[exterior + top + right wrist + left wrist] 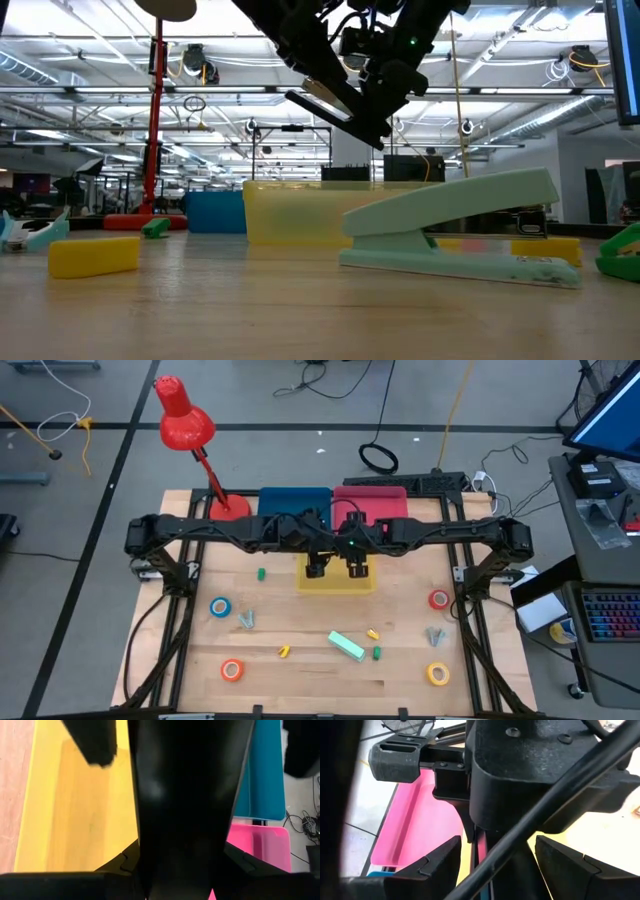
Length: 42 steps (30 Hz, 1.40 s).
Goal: Pick and place Stapler, Stapler remover, tape
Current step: Put the black large stapler into the blue bin
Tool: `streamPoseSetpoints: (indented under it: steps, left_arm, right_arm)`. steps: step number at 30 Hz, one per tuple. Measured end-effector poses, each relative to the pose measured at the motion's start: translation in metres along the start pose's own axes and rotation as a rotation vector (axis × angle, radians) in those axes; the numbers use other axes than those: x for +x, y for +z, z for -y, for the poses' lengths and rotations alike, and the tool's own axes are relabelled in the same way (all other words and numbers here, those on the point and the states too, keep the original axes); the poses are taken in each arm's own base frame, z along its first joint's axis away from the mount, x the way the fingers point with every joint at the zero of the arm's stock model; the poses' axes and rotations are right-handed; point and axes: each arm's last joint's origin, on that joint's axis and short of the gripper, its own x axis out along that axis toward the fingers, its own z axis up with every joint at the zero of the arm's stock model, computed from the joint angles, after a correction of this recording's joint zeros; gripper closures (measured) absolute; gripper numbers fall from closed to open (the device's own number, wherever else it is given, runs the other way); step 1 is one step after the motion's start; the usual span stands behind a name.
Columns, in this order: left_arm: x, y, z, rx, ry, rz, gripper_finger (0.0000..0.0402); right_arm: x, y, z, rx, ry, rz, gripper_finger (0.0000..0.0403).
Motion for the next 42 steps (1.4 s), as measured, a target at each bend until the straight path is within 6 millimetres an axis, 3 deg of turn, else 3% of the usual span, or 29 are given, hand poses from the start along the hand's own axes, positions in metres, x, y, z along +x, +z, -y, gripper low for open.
streamPoseSetpoints:
  steps: [23,27,32,34,38,42]
  left_arm:
    - [0.0025,-0.0067,0.0017,0.004,-0.006,-0.066,0.0151]
    - [0.0025,-0.0066,0.0017,0.003,-0.006,-0.065,0.0187]
    - [0.0027,-0.0068,0.0005,-0.003,-0.014,-0.063,0.0270]
    - [0.0028,-0.0071,0.0002,-0.009,-0.012,-0.064,0.0270]
    - [0.0029,-0.0069,0.0001,-0.011,-0.010,-0.062,0.0270]
    - [0.0021,-0.0067,-0.0001,-0.017,-0.009,-0.060,0.0270]
  right_arm:
    - [-0.0001,-0.0027,-0.0010,0.015,0.010,-0.027,0.0257]
    - [-0.0001,-0.0025,-0.0016,0.016,0.029,-0.022,0.0257]
    - [-0.0001,-0.0022,-0.0024,0.042,0.057,-0.013,0.0260]
    - [-0.0001,-0.0022,-0.0024,0.044,0.058,-0.013,0.0286]
    - [-0.0001,-0.0022,-0.0024,0.044,0.058,-0.013,0.0283]
    - [-0.0003,-0.0022,-0.0022,0.038,0.057,-0.013,0.0234]
